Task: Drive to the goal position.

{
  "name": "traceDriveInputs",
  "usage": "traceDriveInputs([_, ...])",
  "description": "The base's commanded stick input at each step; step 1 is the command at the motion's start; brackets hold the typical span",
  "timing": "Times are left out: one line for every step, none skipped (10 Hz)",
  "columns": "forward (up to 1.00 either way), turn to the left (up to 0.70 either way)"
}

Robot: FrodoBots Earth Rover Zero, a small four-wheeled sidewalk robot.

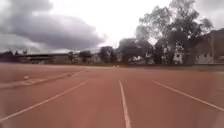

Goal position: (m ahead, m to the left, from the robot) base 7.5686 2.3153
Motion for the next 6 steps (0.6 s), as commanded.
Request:
traceDriveInputs([0.45, 0.0])
traceDriveInputs([0.45, 0.0])
traceDriveInputs([0.45, 0.0])
traceDriveInputs([0.45, 0.0])
traceDriveInputs([0.45, 0.0])
traceDriveInputs([0.45, 0.0])
